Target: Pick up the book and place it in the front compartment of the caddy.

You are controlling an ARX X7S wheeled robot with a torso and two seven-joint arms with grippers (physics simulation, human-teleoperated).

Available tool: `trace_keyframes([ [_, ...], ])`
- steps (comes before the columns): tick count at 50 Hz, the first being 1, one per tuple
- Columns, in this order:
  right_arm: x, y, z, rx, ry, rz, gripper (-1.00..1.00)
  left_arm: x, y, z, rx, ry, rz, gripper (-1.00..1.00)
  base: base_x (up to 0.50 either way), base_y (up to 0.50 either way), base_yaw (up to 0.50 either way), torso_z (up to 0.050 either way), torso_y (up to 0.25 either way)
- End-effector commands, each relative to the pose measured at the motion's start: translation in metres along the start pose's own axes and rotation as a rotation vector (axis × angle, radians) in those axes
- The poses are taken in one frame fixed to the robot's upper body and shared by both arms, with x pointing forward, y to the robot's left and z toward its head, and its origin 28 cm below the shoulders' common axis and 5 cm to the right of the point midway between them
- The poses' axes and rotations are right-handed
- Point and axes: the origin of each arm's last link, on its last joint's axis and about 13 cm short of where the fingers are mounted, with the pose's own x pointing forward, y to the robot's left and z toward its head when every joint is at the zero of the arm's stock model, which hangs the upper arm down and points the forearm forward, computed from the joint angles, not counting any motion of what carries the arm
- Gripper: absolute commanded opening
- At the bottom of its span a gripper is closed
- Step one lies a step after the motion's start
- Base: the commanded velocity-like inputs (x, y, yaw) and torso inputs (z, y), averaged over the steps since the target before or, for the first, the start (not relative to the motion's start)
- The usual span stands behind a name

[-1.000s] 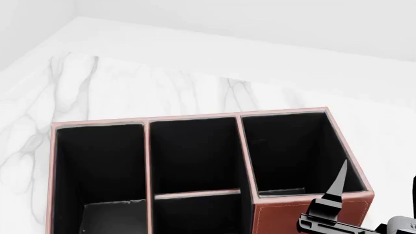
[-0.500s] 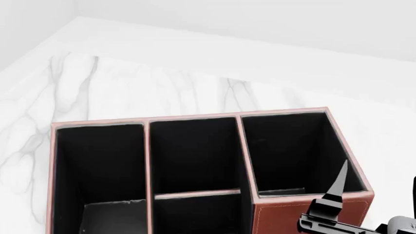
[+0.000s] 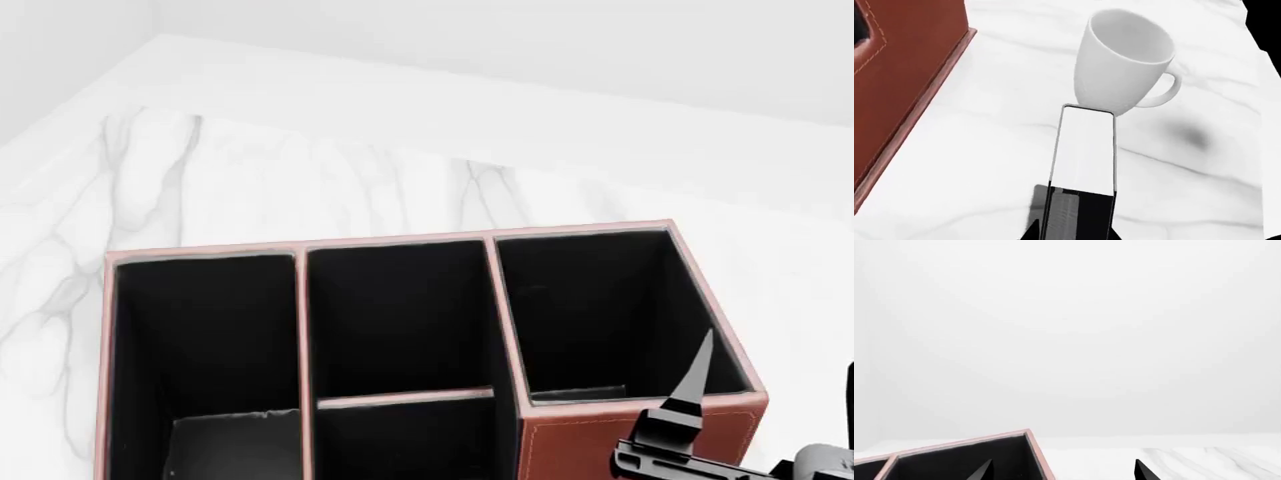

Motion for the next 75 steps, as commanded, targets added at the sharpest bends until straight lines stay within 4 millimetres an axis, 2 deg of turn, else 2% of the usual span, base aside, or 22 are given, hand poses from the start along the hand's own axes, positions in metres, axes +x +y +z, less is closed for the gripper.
trace_keyframes([
  [1, 0.000, 0.000, -0.001, -0.001, 0.002, 0.001, 1.00, -0.004, 0.002, 0.004, 0.063, -0.047, 0.020, -1.00, 0.00, 0.00, 0.00, 0.000, 0.000],
  [14, 0.000, 0.001, -0.001, -0.001, 0.003, 0.005, 1.00, -0.028, -0.005, 0.038, 0.156, -0.154, 0.041, -1.00, 0.00, 0.00, 0.00, 0.000, 0.001],
  [25, 0.000, 0.002, 0.000, -0.006, -0.001, 0.007, 1.00, -0.038, -0.006, 0.054, 0.259, -0.163, 0.078, -1.00, 0.00, 0.00, 0.00, 0.000, 0.001],
  [33, 0.000, 0.002, 0.000, -0.009, -0.004, 0.006, 1.00, -0.053, -0.007, 0.078, 0.365, -0.234, 0.116, -1.00, 0.00, 0.00, 0.00, 0.000, 0.000],
  [43, 0.000, 0.002, -0.001, -0.016, -0.008, 0.003, 1.00, -0.070, 0.004, 0.110, 0.454, -0.289, 0.193, -1.00, 0.00, 0.00, 0.00, 0.000, 0.001],
  [55, 0.000, 0.001, -0.001, -0.022, -0.010, 0.000, 1.00, -0.072, 0.020, 0.120, 0.568, -0.280, 0.237, -1.00, 0.00, 0.00, 0.00, 0.000, 0.001],
  [75, -0.001, 0.001, -0.002, -0.035, -0.017, -0.001, 1.00, -0.078, 0.047, 0.157, 0.758, -0.330, 0.365, -1.00, 0.00, 0.00, 0.00, 0.000, 0.001],
])
